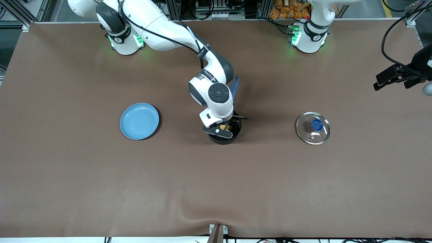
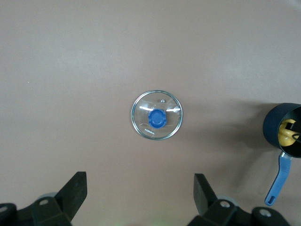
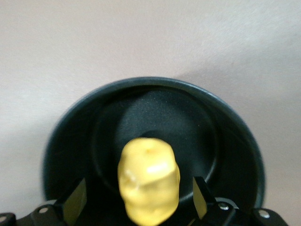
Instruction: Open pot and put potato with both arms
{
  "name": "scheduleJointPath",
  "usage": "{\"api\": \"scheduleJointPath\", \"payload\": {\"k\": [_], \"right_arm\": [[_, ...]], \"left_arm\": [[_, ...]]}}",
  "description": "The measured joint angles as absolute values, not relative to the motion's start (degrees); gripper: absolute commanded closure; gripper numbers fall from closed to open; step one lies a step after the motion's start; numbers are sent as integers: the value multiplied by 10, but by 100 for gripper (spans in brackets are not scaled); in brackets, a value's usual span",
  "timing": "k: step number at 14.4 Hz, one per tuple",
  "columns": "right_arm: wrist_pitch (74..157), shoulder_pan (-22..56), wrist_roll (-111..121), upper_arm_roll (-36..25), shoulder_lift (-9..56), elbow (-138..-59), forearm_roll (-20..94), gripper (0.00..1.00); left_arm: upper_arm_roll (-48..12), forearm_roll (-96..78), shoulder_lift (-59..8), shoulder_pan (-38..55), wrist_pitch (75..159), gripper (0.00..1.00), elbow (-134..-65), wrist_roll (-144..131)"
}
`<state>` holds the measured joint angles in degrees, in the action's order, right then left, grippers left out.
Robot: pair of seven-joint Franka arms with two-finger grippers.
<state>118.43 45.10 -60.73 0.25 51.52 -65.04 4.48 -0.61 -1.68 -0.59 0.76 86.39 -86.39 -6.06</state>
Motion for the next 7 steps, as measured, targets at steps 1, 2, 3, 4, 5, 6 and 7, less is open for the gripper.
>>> {"api": "scheduleJointPath", "payload": {"k": [1,2,3,4,5,6,7], "right_arm": [[1162,449,-611,2,509,-633,48,0],[1145,448,-613,2,501,-617,55,0],[1126,445,-615,1,490,-604,59,0],[1107,440,-616,-1,478,-593,61,0],[1088,430,-616,-1,465,-586,62,0],[1069,414,-614,-2,452,-581,63,0],[1049,393,-603,-1,439,-579,63,0]], "left_arm": [[-6,-17,-6,8,864,0,-864,-61],[-6,-17,-6,8,864,0,-864,-61],[-6,-17,-6,8,864,0,-864,-61],[-6,-17,-6,8,864,0,-864,-61],[-6,-17,-6,8,864,0,-864,-61],[-6,-17,-6,8,864,0,-864,-61],[-6,-17,-6,8,864,0,-864,-61]]}}
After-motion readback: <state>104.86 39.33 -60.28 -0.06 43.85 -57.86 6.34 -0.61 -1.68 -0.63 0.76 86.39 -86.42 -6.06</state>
